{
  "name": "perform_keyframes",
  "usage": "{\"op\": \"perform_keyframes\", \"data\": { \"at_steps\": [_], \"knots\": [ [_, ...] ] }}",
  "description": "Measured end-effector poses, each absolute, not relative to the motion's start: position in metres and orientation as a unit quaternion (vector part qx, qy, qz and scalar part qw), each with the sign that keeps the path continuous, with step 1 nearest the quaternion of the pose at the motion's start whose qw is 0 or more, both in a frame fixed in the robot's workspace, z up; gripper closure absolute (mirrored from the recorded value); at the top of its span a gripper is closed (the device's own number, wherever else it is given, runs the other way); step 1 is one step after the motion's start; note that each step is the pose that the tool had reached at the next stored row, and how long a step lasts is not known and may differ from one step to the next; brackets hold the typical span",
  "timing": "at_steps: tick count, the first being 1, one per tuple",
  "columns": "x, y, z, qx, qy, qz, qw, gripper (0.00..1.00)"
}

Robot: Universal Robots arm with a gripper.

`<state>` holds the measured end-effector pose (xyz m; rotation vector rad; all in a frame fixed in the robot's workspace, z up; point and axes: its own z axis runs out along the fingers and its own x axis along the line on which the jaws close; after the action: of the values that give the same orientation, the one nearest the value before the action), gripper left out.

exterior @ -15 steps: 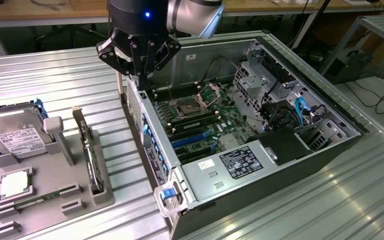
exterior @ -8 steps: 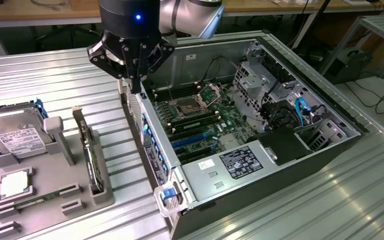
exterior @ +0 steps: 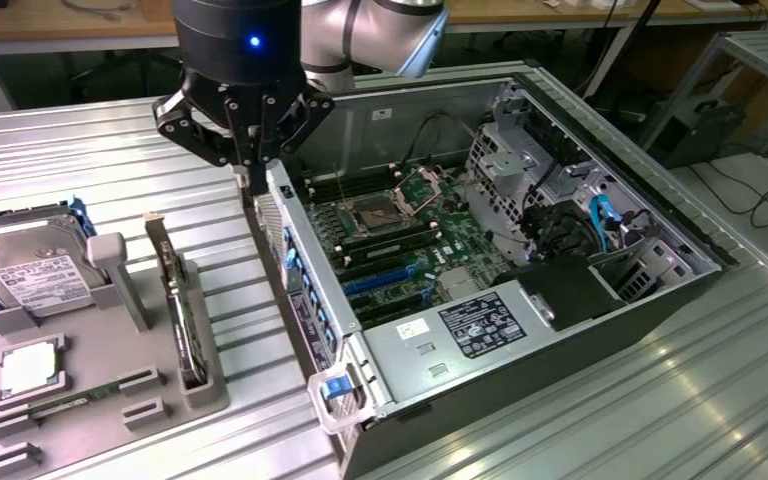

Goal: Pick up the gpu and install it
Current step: 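Reach for the gpu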

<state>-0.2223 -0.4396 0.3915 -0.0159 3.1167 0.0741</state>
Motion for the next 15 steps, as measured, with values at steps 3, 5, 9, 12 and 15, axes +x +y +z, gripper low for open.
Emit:
{"op": "perform_keyframes", "data": {
  "at_steps": [3, 5, 9, 12, 15],
  "knots": [
    [-0.227, -0.442, 0.391, -0.007, 1.0, 0.024, 0.012, 0.89],
    [-0.231, -0.444, 0.392, -0.008, 1.0, 0.024, 0.012, 0.89],
    [-0.24, -0.448, 0.392, -0.011, 1.0, 0.025, 0.012, 0.89],
    [-0.246, -0.45, 0.392, -0.012, 1.0, 0.025, 0.012, 0.89],
    [-0.253, -0.451, 0.392, -0.014, 1.0, 0.025, 0.012, 0.89]
  ]
}}
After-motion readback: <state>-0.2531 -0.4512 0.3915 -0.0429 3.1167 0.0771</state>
